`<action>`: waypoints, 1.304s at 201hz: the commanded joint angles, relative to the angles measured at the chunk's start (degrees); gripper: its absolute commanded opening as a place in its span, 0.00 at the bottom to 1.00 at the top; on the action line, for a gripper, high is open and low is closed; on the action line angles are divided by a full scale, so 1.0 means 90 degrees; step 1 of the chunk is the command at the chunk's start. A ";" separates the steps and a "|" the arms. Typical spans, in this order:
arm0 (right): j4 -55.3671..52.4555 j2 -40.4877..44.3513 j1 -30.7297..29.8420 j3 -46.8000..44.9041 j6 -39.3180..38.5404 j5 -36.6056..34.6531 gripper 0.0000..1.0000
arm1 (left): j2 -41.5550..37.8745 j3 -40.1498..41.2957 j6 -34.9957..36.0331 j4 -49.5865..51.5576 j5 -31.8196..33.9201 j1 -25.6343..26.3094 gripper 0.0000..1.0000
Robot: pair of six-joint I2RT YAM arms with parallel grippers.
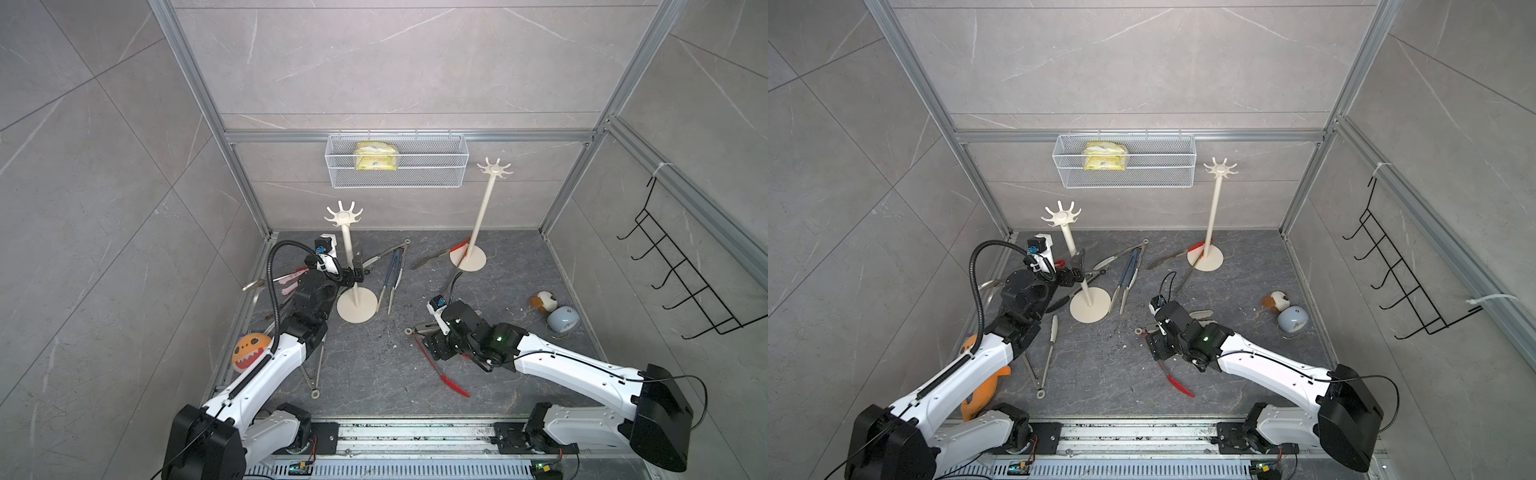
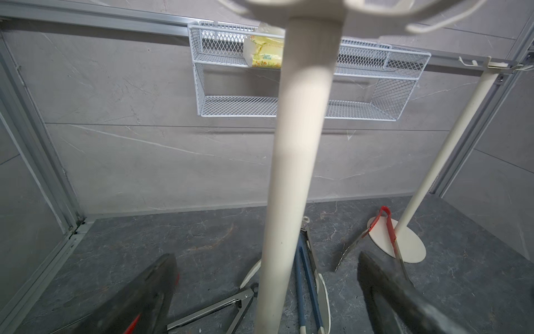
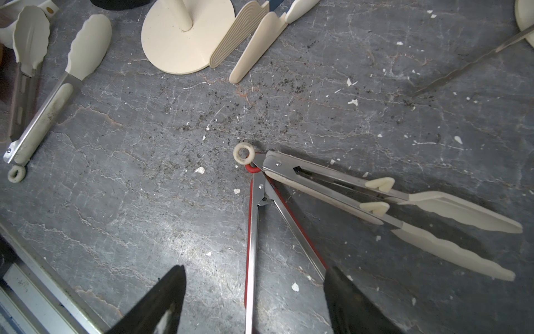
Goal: Hang food tongs on kitchen utensil racks
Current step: Move the rack to the center of the board, then adjust the food tongs at the center of the board.
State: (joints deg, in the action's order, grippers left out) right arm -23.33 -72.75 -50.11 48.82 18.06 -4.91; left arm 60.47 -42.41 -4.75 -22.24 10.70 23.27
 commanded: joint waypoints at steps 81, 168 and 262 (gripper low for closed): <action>-0.0513 -0.1522 0.0091 0.1380 0.0757 0.0864 0.79 | -0.2009 -0.0818 -0.0990 0.4695 -0.0050 -0.0004 1.00; -0.0489 -0.1503 0.0105 0.1368 0.0603 0.1020 0.81 | -0.1966 -0.0864 -0.3428 0.7430 0.0478 -0.0001 0.95; 0.0133 -0.0402 0.0133 0.0883 0.0307 0.1251 0.90 | -0.0353 -0.0360 -0.5056 0.8282 0.0798 -0.0271 0.93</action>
State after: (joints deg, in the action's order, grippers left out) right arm -25.23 -80.31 -49.08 58.39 22.17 5.30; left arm 53.47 -45.80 -45.78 50.30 16.86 22.15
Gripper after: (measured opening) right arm 0.899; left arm 0.927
